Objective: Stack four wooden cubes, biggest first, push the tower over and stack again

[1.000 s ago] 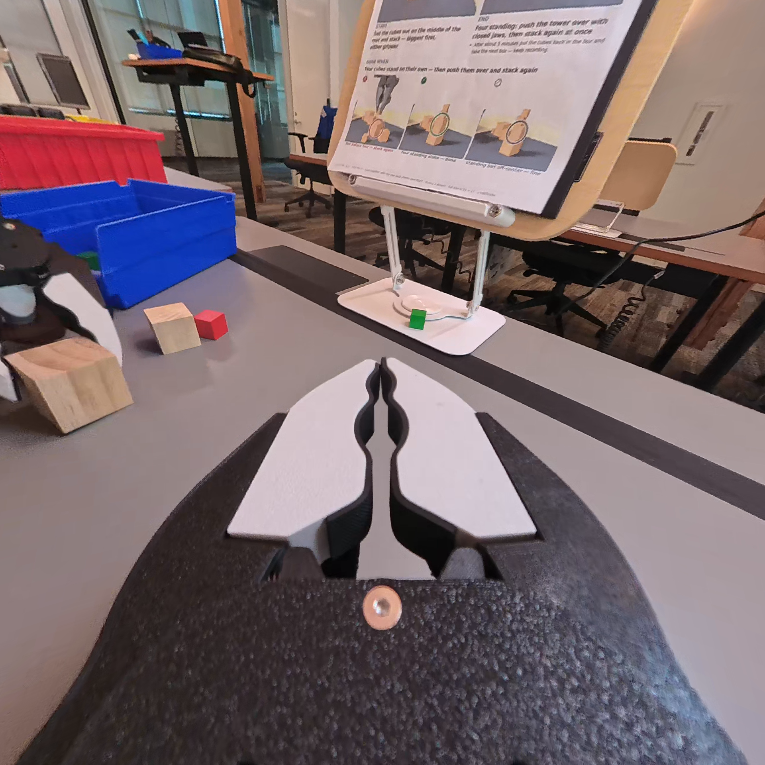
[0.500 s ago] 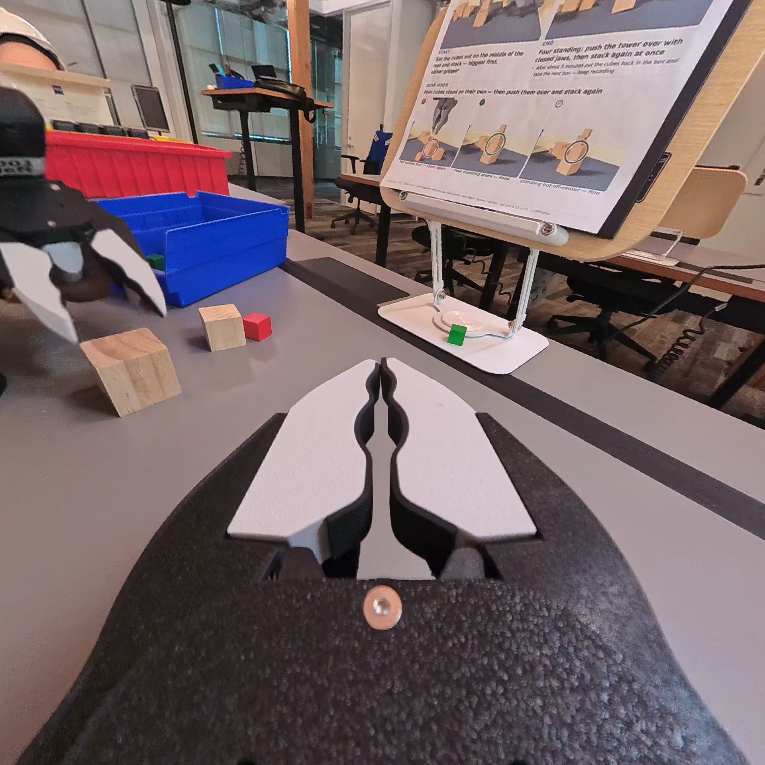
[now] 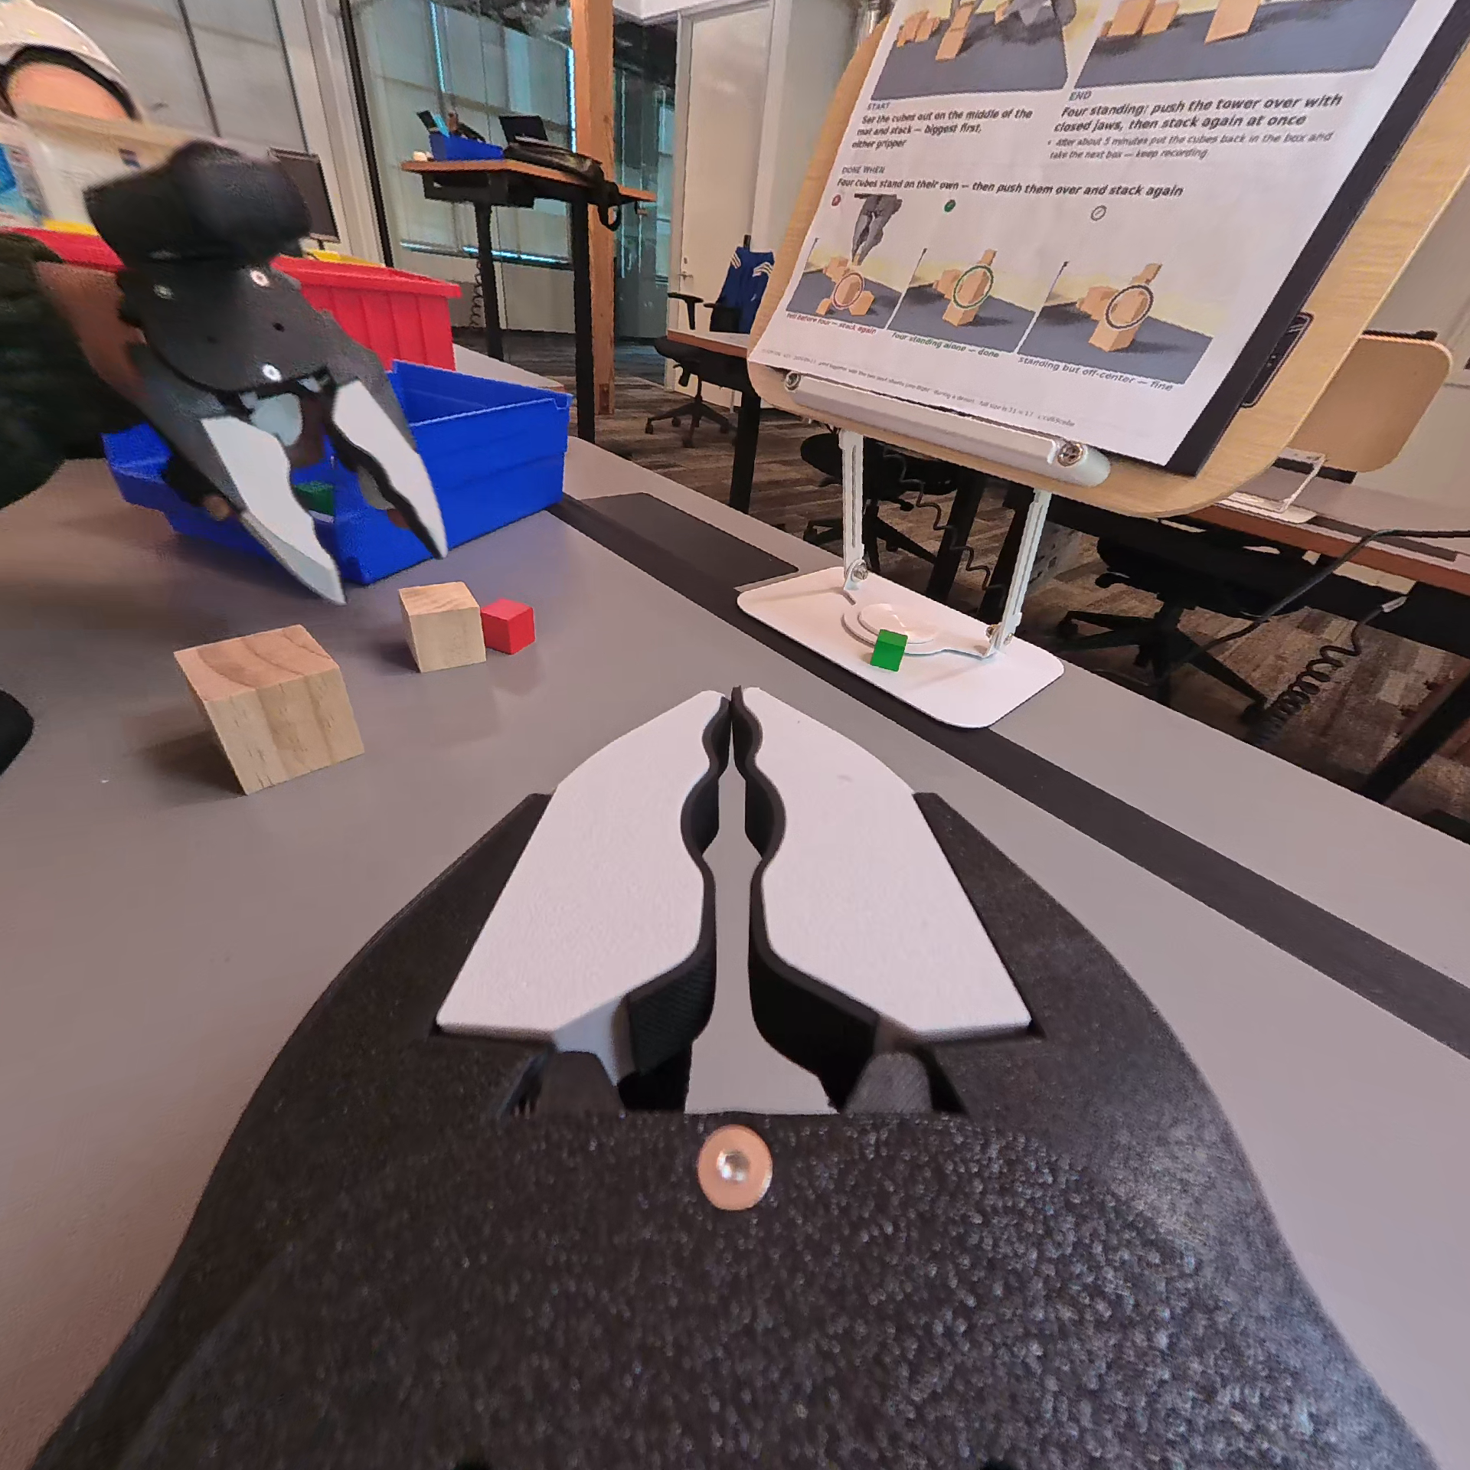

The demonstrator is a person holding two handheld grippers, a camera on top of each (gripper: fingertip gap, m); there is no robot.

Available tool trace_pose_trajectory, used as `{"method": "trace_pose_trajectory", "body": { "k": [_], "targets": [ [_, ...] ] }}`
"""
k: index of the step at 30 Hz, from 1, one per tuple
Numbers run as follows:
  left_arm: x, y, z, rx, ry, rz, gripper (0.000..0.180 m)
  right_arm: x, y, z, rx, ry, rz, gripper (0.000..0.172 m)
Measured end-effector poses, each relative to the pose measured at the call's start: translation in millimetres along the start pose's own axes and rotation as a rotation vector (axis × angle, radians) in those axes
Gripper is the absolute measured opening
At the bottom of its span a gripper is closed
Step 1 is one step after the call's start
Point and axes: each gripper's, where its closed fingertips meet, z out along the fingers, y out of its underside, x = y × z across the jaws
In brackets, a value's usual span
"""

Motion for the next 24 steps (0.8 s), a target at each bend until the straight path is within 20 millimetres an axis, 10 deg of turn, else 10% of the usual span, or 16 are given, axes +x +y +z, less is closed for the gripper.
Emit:
{"method": "trace_pose_trajectory", "body": {
  "k": [13, 24],
  "targets": [
    [-22.2, 16.4, 30.7, -0.299, -0.044, 0.225, 0.045, 4.9, -6.3, -4.4, 0.021, 0.009, 0.012, 0.0],
    [-9.4, -21.3, -18.9, -0.187, -0.074, 0.133, 0.045, 3.3, -9.1, -5.2, 0.024, 0.009, 0.009, 0.0]
  ]
}}
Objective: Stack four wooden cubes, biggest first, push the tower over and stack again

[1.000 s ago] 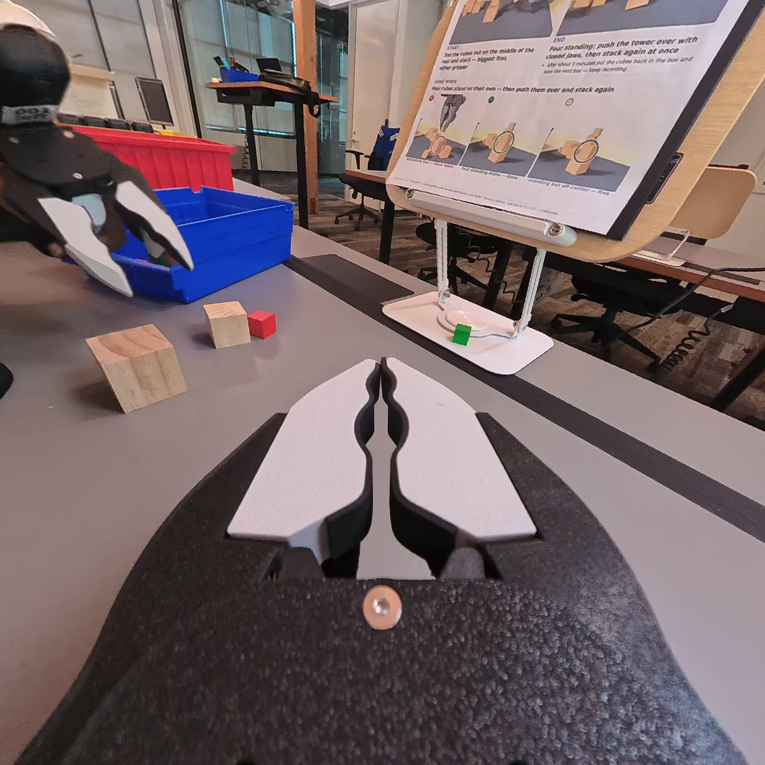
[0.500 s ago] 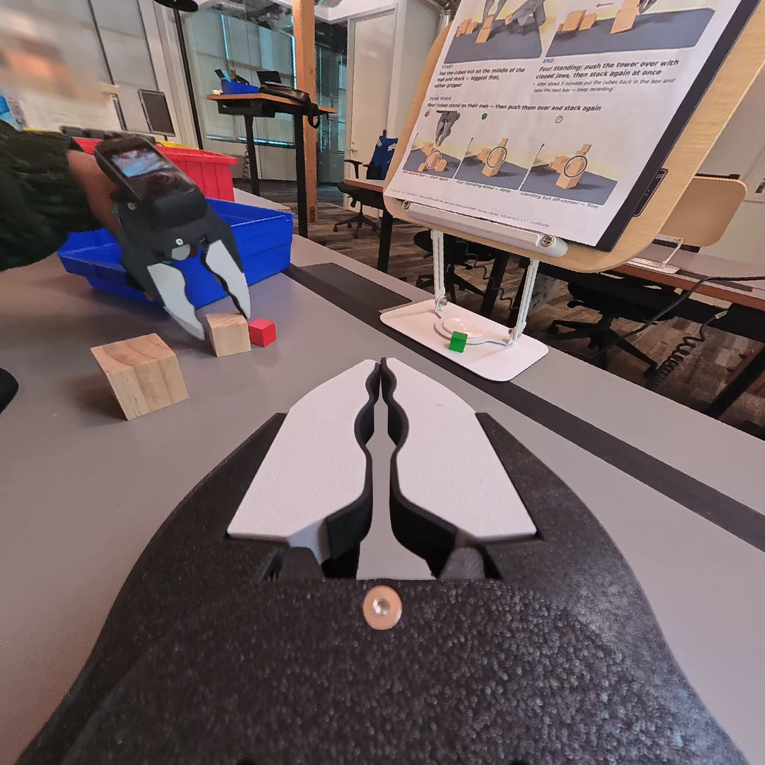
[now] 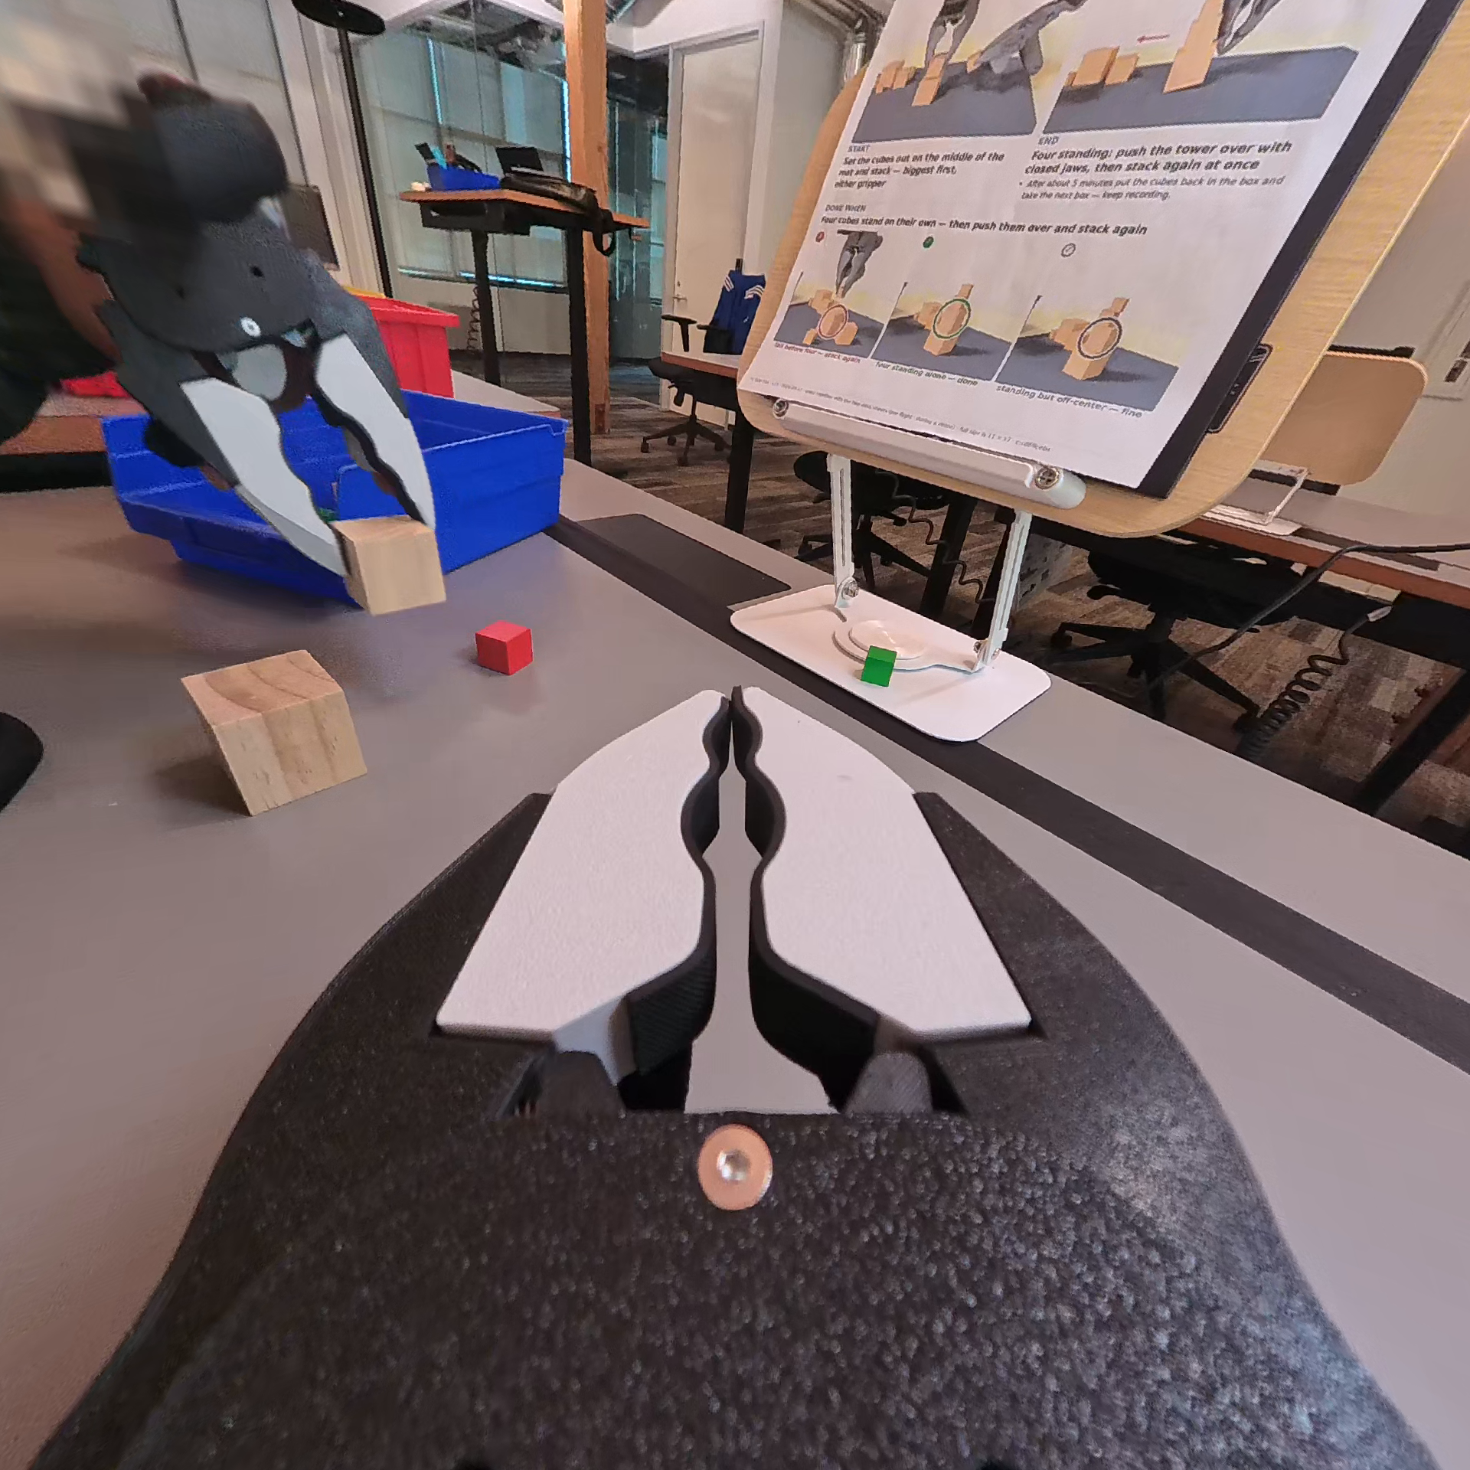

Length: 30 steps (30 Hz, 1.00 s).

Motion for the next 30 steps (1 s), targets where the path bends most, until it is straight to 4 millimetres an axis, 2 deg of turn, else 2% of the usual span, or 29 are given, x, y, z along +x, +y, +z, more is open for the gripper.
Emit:
{"method": "trace_pose_trajectory", "body": {
  "k": [3, 7, 12, 17, 30],
  "targets": [
    [11.3, -17.2, -15.1, 0.05, 0.018, -0.027, 0.045, 0.0, -0.2, -0.1, 0.0, 0.002, -0.002, 0.0],
    [30.3, -30.6, -23.5, 0.073, 0.041, -0.04, 0.045, -0.1, 0.0, 0.0, 0.0, 0.002, -0.003, 0.0],
    [59.4, -35.4, -17.9, 0.059, 0.08, -0.067, 0.045, -0.4, 0.1, 0.2, -0.001, 0.002, -0.003, 0.0],
    [80.0, -34.0, -9.6, 0.032, 0.087, -0.087, 0.045, -0.5, 1.8, 0.8, -0.007, 0.002, -0.004, 0.0],
    [83.8, -35.6, -3.6, 0.046, 0.037, -0.092, 0.045, -0.4, 4.7, 1.8, -0.016, 0.002, -0.003, 0.0]
  ]
}}
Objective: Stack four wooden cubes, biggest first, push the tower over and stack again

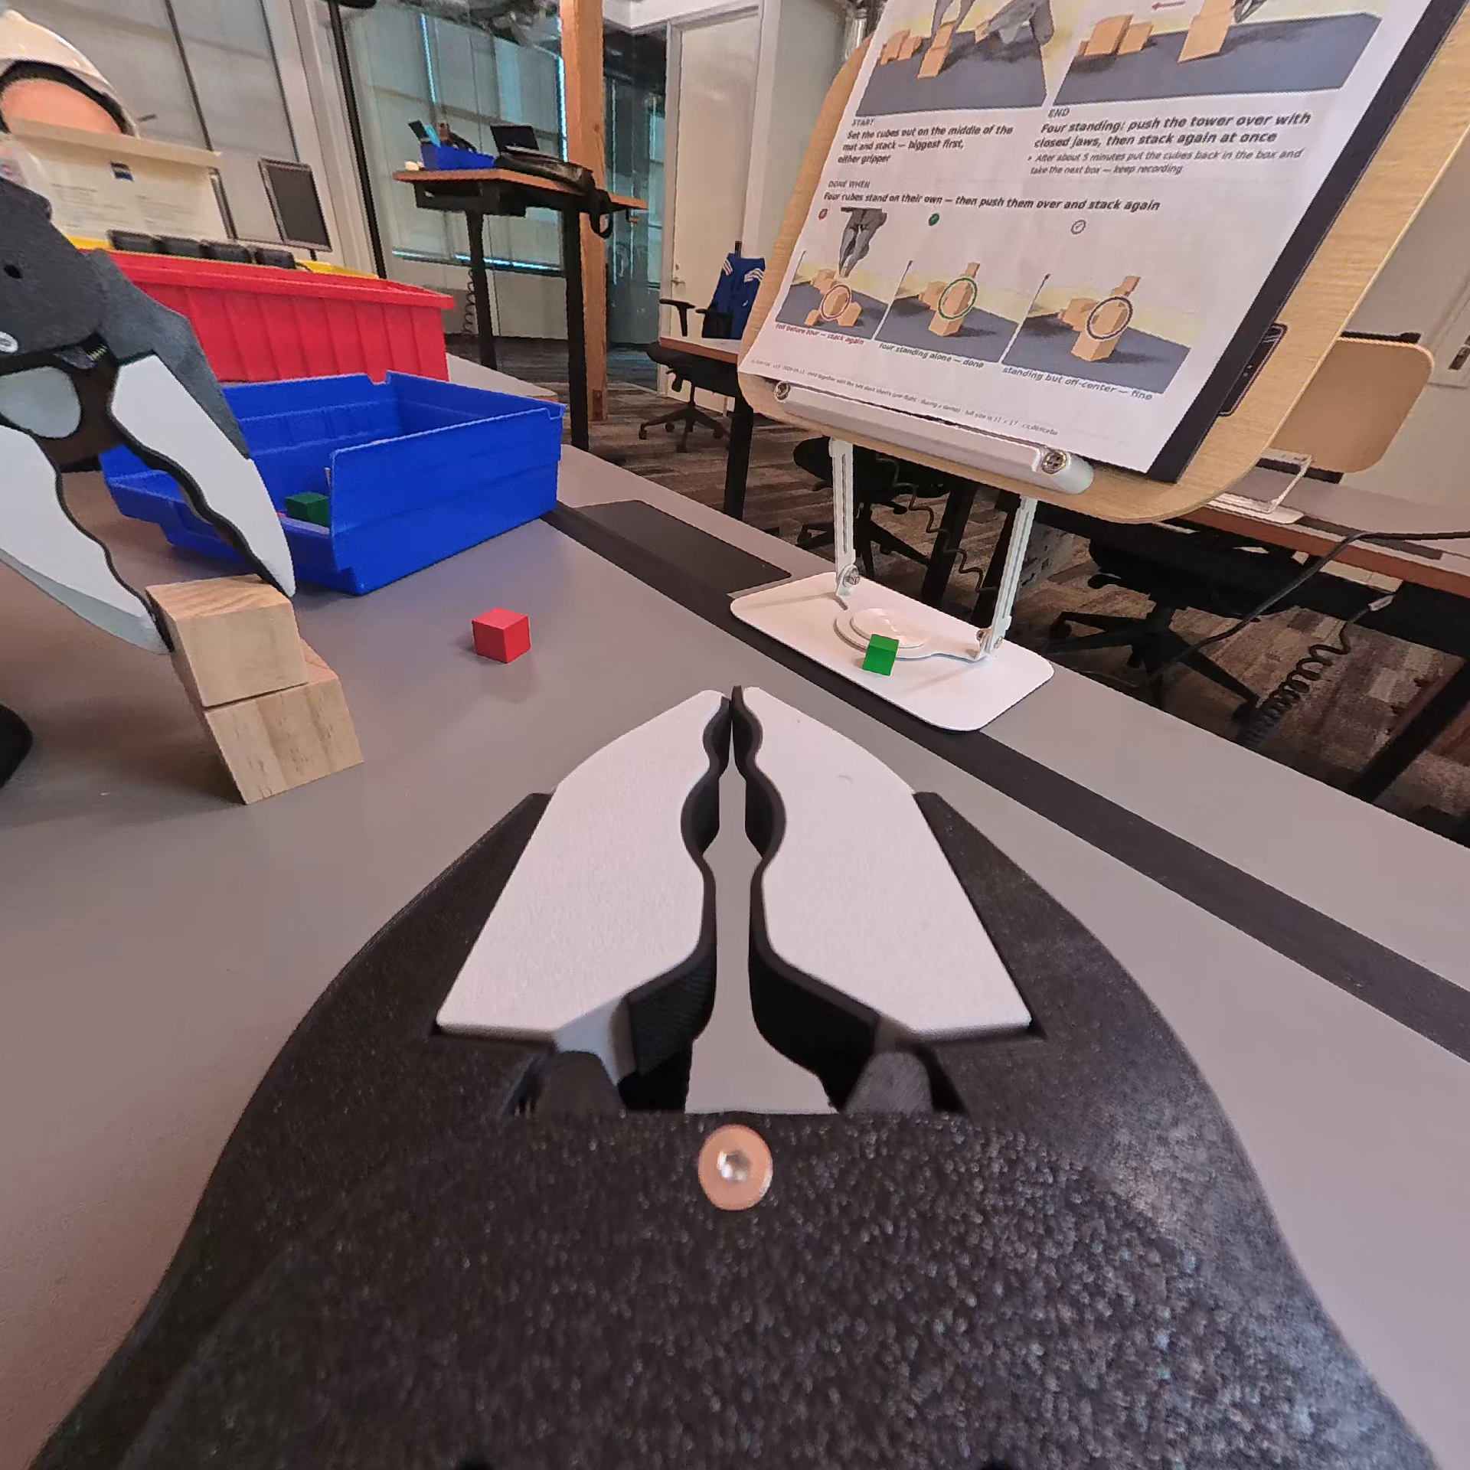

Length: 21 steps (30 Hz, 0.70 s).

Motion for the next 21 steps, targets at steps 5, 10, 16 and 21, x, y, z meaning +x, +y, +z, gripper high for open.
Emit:
{"method": "trace_pose_trajectory", "body": {
  "k": [5, 10, 16, 21],
  "targets": [
    [-2.5, 3.0, -0.4, 0.001, -0.017, 0.006, 0.045, -0.5, 0.5, 0.3, -0.002, -0.002, 0.0, 0.0],
    [-2.3, 2.9, -0.2, 0.0, -0.029, 0.02, 0.045, -0.6, 0.9, 0.4, -0.003, -0.003, 0.0, 0.0],
    [-5.2, 2.7, 1.1, -0.008, -0.06, 0.043, 0.045, -0.5, 0.8, 0.2, -0.003, -0.004, 0.001, 0.0],
    [-5.7, 2.9, 0.9, -0.008, -0.064, 0.062, 0.045, -0.6, 0.8, 0.2, -0.003, -0.005, 0.001, 0.0]
  ]
}}
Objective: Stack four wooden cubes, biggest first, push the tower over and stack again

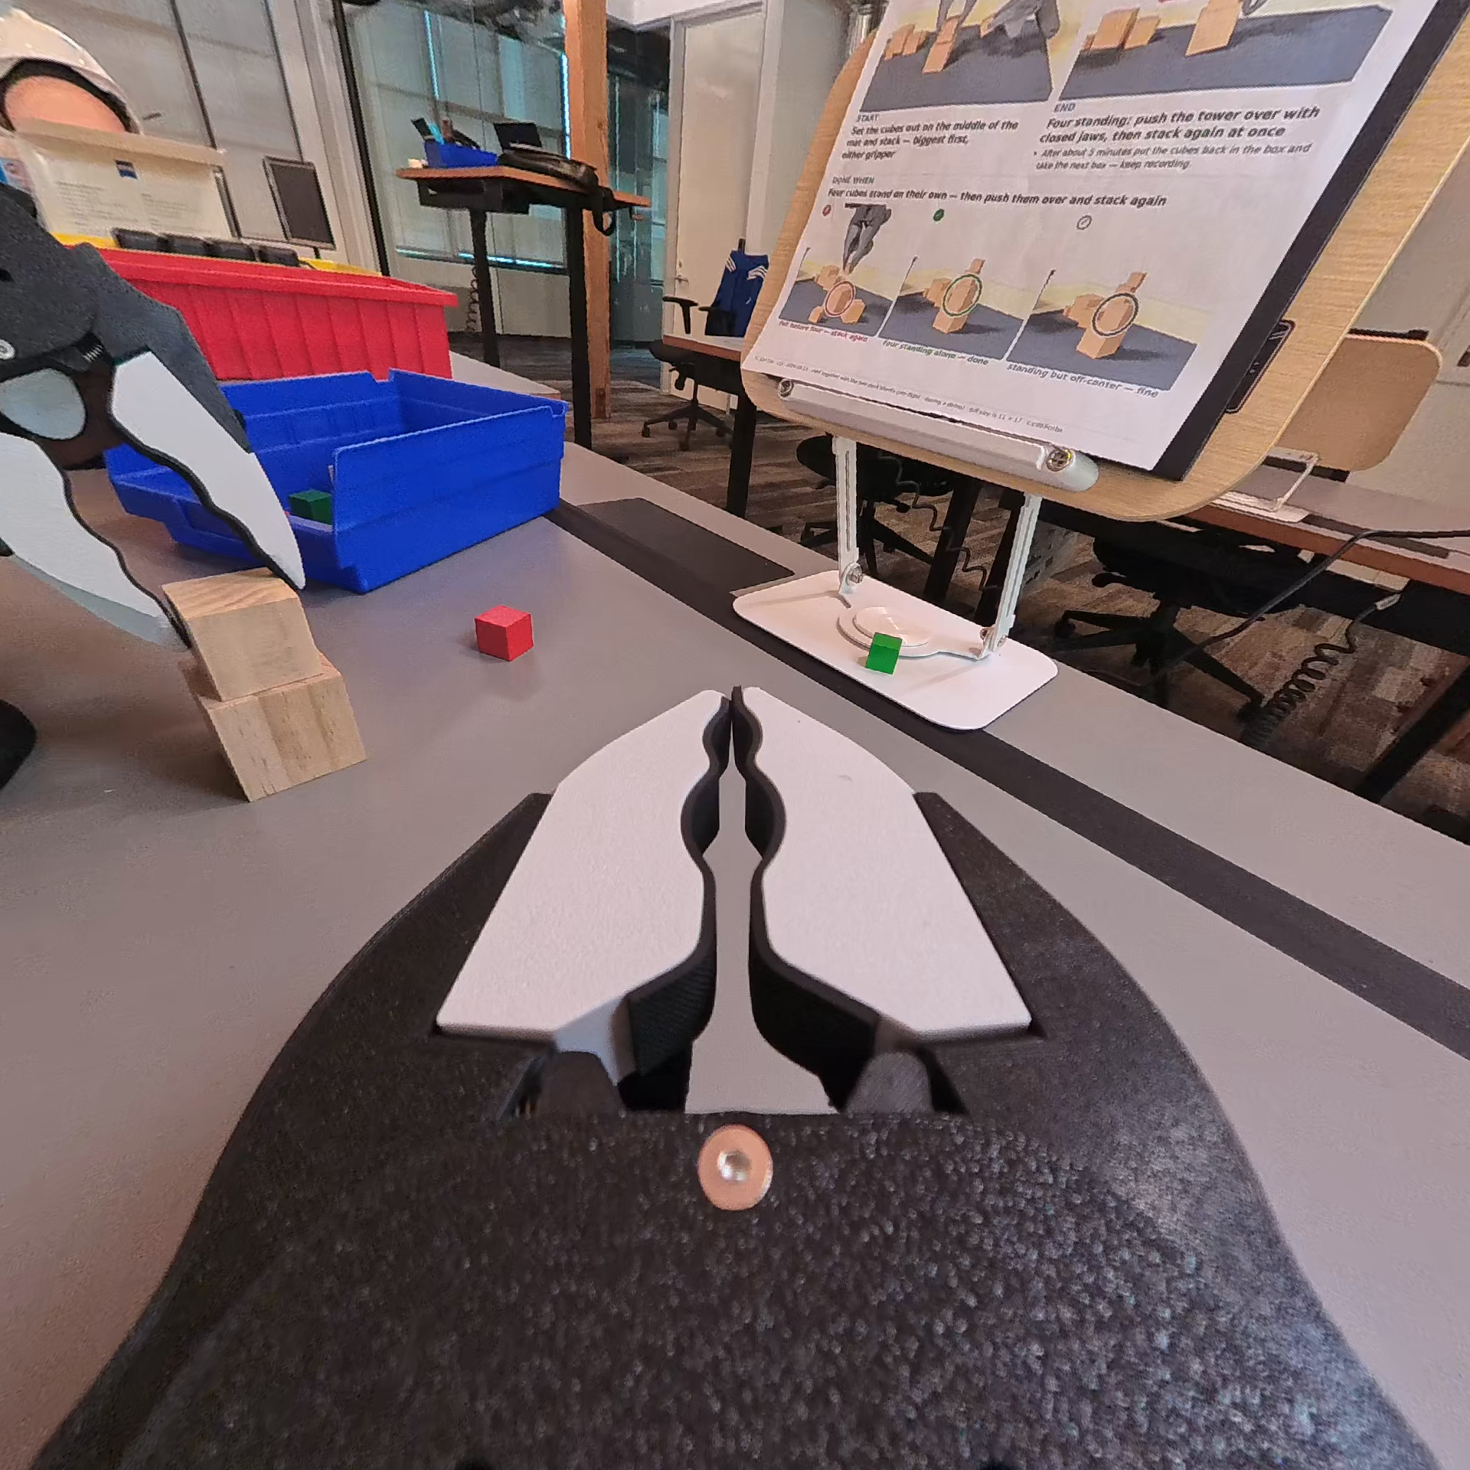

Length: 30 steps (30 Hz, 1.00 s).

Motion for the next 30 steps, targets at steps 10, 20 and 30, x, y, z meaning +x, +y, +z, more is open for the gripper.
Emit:
{"method": "trace_pose_trajectory", "body": {
  "k": [10, 20, 30],
  "targets": [
    [0.8, 1.4, -0.1, -0.007, 0.007, 0.024, 0.05, -0.3, 0.7, 0.4, -0.002, -0.004, 0.006, 0.0],
    [-62.7, 8.3, -34.0, 0.174, 0.01, -0.184, 0.047, 0.8, 0.1, -0.1, 0.005, -0.006, 0.023, 0.0],
    [-111.3, 50.7, 63.8, -0.069, 0.021, -0.363, 0.056, 2.5, 1.4, -0.3, 0.002, -0.006, 0.033, 0.0]
  ]
}}
